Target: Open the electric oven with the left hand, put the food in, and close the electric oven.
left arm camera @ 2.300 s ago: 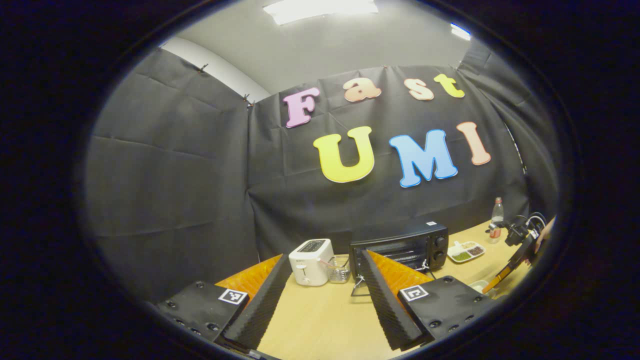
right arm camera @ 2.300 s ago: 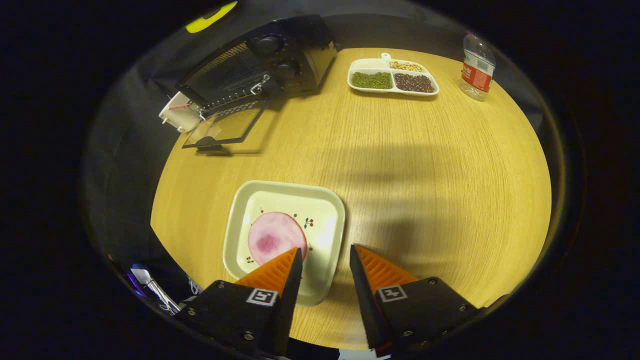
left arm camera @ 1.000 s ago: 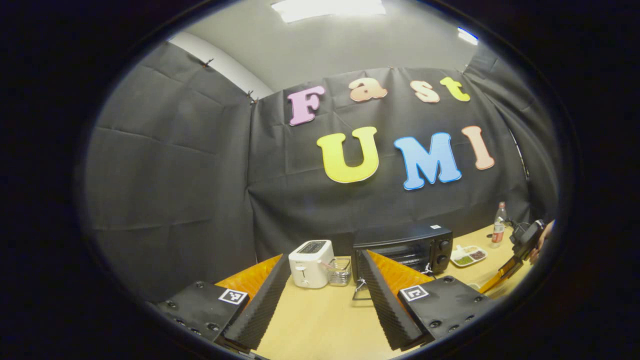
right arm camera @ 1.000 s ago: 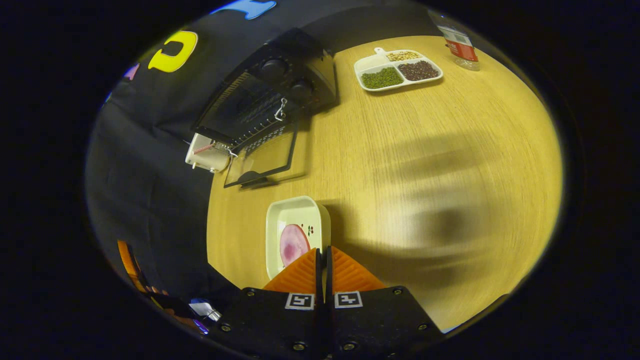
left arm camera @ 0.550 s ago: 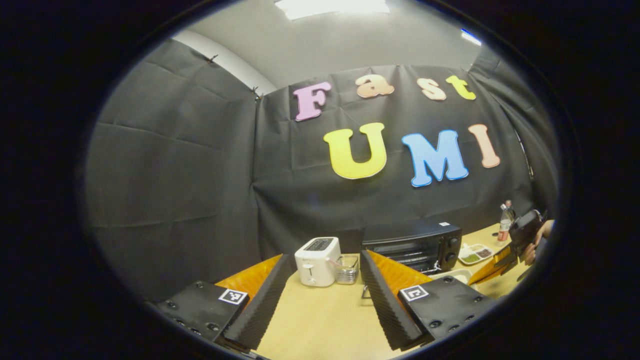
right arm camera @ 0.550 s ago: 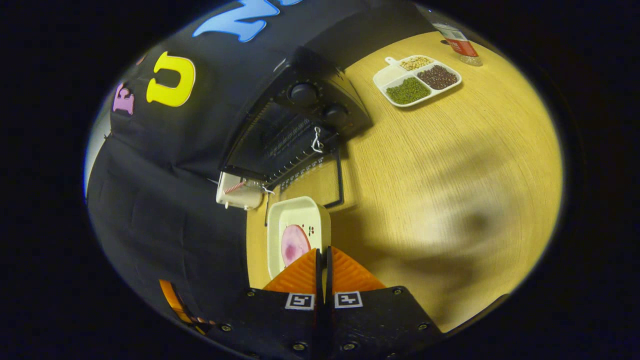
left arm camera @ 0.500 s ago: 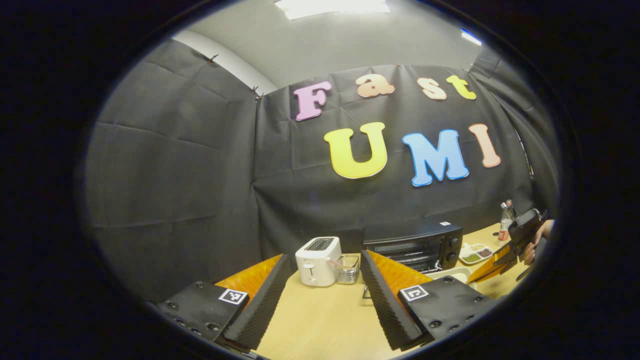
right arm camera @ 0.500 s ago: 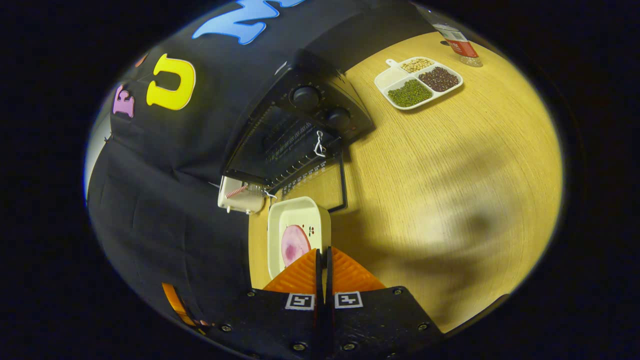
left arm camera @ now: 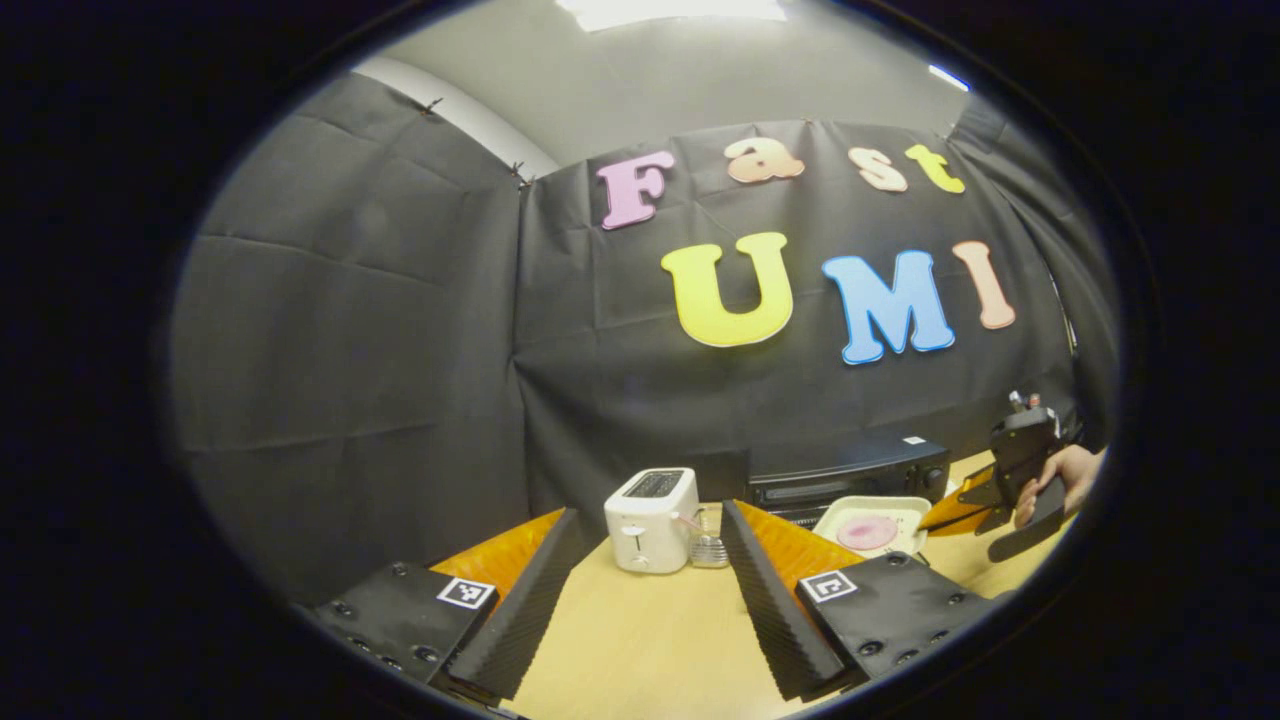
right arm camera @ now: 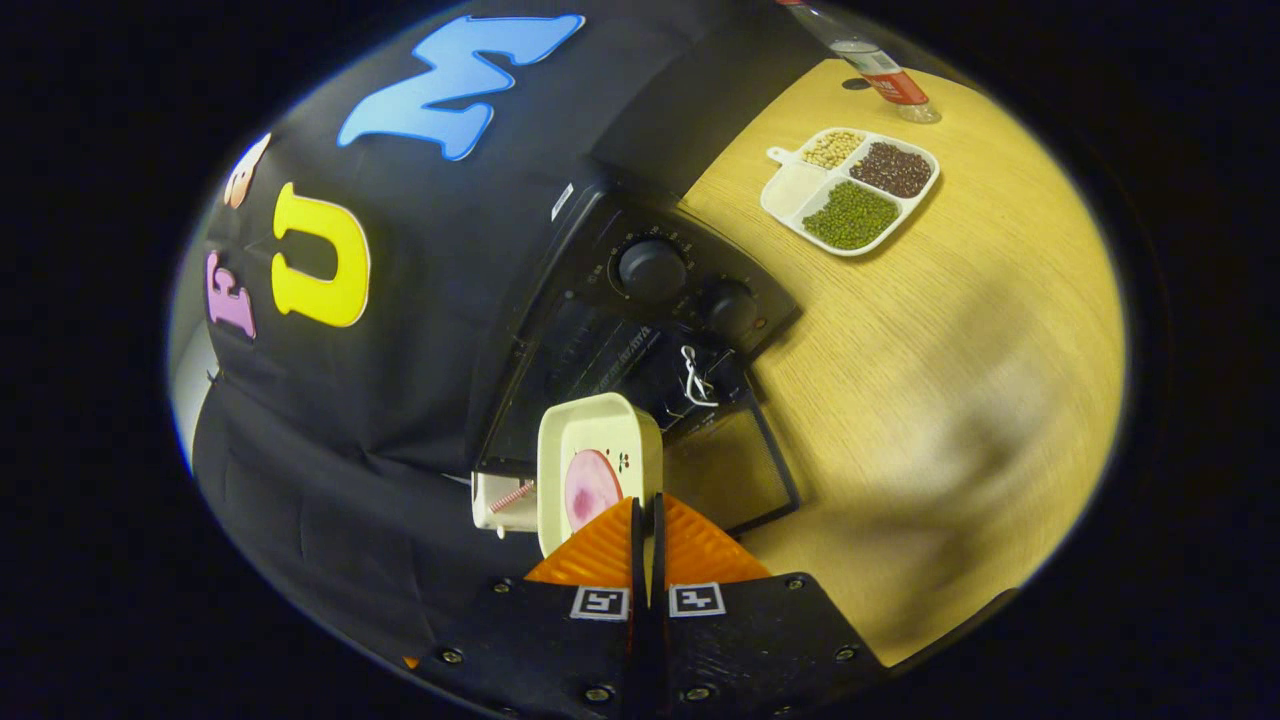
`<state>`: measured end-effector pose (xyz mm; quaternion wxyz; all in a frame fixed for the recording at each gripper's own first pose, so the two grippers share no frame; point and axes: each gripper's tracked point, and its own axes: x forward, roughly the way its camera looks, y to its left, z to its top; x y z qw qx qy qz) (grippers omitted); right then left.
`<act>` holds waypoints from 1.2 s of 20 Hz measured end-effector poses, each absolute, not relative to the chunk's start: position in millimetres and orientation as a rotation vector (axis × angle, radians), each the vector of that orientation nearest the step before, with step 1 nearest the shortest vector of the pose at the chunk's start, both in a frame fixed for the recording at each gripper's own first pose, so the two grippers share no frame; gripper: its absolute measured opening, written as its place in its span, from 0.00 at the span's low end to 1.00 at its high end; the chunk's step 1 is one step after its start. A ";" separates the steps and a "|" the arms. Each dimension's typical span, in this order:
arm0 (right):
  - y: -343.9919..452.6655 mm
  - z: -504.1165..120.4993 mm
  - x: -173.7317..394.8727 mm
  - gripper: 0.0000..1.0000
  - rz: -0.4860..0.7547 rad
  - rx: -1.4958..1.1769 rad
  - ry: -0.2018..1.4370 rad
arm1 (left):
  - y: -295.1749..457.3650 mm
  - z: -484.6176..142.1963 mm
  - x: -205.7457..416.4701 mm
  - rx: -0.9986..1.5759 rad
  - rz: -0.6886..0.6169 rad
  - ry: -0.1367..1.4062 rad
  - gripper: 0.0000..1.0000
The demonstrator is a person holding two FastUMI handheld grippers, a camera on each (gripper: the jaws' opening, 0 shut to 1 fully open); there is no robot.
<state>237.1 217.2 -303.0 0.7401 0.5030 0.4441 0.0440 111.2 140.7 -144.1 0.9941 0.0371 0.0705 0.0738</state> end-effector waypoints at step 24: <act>264.6 -309.7 317.4 0.99 -0.003 1.455 0.700 | 138.8 -190.8 162.8 0.058 0.073 0.221 1.00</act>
